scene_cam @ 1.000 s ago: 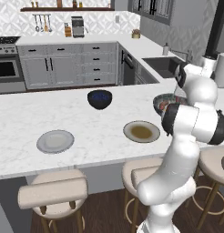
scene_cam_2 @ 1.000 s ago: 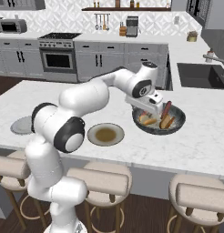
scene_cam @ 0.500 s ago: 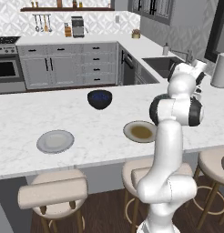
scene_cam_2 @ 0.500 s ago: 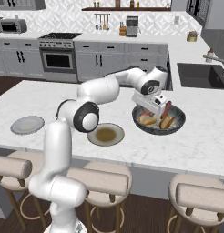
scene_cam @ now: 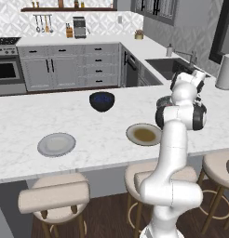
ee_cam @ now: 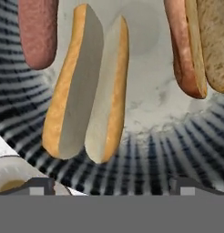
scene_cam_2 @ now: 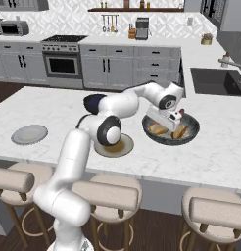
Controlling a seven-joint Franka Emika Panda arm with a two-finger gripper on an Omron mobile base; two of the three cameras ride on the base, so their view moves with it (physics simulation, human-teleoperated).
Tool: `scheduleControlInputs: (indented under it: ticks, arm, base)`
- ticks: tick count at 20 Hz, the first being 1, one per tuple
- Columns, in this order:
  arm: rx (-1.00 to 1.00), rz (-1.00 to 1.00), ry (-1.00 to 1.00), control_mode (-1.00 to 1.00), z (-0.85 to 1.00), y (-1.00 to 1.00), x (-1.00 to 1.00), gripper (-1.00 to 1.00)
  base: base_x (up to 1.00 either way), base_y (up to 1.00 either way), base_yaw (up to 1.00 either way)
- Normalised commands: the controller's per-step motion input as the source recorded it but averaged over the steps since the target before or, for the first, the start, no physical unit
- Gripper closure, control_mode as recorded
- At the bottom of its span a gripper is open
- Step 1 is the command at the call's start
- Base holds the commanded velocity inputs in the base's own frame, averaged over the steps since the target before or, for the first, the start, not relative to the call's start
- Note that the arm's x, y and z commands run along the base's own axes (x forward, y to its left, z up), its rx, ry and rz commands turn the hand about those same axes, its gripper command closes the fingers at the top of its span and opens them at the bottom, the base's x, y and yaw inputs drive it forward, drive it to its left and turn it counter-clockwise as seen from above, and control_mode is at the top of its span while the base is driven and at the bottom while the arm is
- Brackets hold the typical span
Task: Place one bun and one sausage from the bowl on each plate.
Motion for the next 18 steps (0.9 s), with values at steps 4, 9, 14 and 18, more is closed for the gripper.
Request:
scheduleControlInputs:
  ticks: [4,9,14,18]
  arm:
    - [0.00,0.00,-0.01,-1.00,-0.33,0.09,0.19,-1.00]
    - [-0.01,-0.03,0.00,-1.00,-0.21,0.00,0.33,-1.00]
    - [-0.03,-0.05,-0.09,-1.00,-0.20,0.01,0.20,-1.00]
    - [-0.04,-0.05,-0.07,-1.00,-0.38,0.08,0.02,-1.00]
  base:
    - [0.00,0.00,0.00]
    - [0.00,0.00,0.00]
    - [0.00,0.00,0.00]
    - [0.00,0.00,0.00]
